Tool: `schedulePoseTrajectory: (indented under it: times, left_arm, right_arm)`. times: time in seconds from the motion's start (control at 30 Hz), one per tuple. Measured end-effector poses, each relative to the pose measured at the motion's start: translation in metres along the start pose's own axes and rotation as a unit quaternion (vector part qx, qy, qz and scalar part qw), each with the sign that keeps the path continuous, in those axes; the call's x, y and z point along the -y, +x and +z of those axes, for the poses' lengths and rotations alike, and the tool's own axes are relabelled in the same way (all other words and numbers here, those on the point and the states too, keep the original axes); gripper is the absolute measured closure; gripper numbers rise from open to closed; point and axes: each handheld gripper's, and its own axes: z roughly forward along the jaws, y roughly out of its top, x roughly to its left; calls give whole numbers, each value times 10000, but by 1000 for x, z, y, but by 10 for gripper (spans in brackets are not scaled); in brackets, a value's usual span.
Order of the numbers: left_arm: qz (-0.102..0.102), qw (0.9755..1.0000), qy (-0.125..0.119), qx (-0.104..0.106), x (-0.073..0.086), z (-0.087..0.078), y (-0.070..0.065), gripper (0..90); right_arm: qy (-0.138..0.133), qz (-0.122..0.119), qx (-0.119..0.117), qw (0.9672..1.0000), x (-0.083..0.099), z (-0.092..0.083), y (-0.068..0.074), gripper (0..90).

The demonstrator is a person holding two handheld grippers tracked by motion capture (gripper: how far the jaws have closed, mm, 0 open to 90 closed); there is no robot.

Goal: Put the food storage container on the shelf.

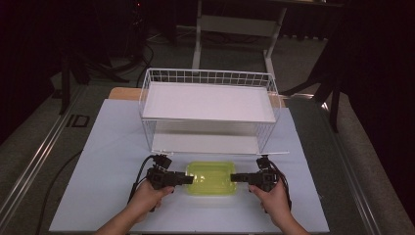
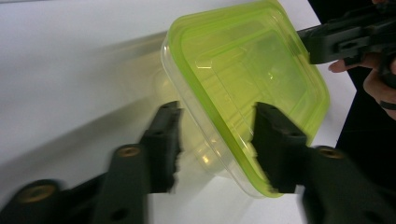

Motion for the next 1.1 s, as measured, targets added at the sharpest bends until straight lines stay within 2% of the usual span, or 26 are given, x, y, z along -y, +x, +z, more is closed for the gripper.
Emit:
schedulePoseTrajectory:
  times: [0.03,0.07,0.2,0.27,0.43,0.63,0.73,0.8,1.1]
  left_arm:
    - [-71,10000,-22,43,1,1,1,610]
    - [-38,10000,-11,55,1,2,1,635]
    - [-56,10000,-59,-26,1,2,-1,659]
    - [11,9999,-89,-89,3,2,-4,665]
    - [34,10000,-43,-83,4,1,-6,689]
    - [116,9997,-132,-178,7,0,-11,695]
    - [190,9994,-110,-249,8,-2,-14,698]
    - [142,9996,-94,-245,9,-2,-16,706]
    - [221,9990,-75,-387,12,-5,-24,726]
  right_arm:
    - [19,-36,28,10000,0,1,0,595]
    - [38,-17,37,10000,0,3,0,622]
    - [34,31,-21,10000,2,5,1,712]
    - [22,-7,32,10000,3,5,4,714]
    - [1,-109,131,9999,6,3,9,727]
    - [-55,-278,274,9992,9,2,14,728]
    - [-53,-249,258,9993,10,1,14,735]
    - [-40,-263,260,9993,10,0,15,741]
    - [-113,-297,270,9991,16,-3,19,760]
